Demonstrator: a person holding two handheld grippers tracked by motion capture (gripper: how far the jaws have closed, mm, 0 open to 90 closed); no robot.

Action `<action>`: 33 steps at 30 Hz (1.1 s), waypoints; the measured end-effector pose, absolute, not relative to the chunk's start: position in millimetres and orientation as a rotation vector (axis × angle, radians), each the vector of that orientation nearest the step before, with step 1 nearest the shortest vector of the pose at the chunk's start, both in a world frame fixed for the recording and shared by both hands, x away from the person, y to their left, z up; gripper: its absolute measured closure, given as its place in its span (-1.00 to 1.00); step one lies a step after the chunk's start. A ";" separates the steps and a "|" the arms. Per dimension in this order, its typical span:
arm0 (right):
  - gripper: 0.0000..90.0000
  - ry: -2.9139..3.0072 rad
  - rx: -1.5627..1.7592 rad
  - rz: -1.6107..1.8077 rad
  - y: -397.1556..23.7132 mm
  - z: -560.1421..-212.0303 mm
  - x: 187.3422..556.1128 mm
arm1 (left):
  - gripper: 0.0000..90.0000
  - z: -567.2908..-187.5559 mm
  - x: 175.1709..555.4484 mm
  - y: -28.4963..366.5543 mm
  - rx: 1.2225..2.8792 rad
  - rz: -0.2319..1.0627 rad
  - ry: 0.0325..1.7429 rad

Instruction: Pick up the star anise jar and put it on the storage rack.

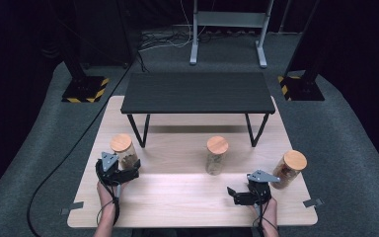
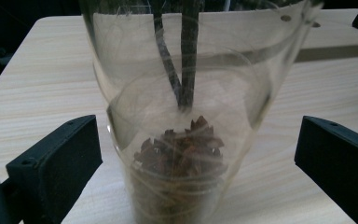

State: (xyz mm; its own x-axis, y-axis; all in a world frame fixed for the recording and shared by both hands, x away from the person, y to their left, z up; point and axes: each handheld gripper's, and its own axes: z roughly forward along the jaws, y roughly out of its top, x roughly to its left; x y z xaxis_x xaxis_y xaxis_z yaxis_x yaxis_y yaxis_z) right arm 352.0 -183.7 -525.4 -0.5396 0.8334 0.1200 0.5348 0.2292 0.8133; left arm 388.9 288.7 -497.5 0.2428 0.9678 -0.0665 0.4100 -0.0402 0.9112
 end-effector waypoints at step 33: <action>-0.97 2.163 1.276 1.259 -186.3 -525.2 351.8 | -1.00 -500.5 400.6 285.9 1.609 0.796 1.315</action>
State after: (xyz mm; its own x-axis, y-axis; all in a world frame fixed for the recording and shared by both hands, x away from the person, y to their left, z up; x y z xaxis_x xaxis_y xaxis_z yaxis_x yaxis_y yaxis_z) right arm 351.8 -186.3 -525.2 -0.5441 0.8265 0.1446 0.5338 0.2080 0.8196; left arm 400.6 285.9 -500.5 0.2323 0.9712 -0.0531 0.4037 -0.0466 0.9137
